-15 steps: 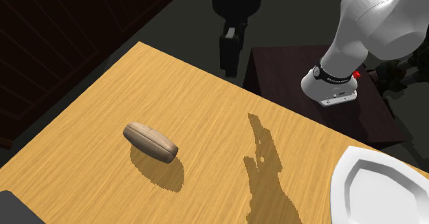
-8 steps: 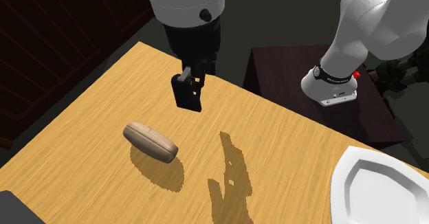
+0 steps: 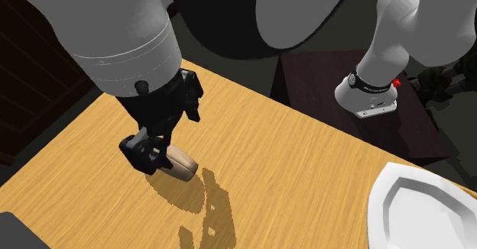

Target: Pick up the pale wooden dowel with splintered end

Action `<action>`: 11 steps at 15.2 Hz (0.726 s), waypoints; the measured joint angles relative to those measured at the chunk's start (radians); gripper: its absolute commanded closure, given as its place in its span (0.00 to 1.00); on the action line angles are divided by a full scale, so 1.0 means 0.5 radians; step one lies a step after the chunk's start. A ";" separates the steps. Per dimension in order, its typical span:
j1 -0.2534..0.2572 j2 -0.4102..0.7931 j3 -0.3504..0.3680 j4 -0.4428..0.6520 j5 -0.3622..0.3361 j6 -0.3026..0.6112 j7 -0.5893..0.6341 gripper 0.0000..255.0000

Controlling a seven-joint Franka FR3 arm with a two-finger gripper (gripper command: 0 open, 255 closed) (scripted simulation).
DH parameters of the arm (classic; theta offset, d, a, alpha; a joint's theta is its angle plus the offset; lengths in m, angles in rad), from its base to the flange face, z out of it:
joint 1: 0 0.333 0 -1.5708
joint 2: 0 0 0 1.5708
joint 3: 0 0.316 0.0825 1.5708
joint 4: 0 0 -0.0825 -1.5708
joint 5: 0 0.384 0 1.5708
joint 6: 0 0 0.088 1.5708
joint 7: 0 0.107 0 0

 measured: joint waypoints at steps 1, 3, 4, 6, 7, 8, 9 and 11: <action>0.023 0.087 0.001 0.106 -0.031 -0.016 0.045 0.00; 0.051 0.194 -0.004 0.222 -0.068 -0.020 0.096 0.00; 0.054 0.215 -0.006 0.225 -0.074 -0.001 0.101 0.00; 0.056 0.236 -0.009 0.206 -0.080 0.038 0.103 0.00; 0.055 0.234 -0.010 0.176 -0.080 0.066 0.103 0.00; 0.056 0.241 -0.010 0.163 -0.082 0.087 0.104 0.00; 0.058 0.247 -0.011 0.146 -0.084 0.110 0.105 0.00; 0.057 0.256 -0.012 0.120 -0.087 0.144 0.104 1.00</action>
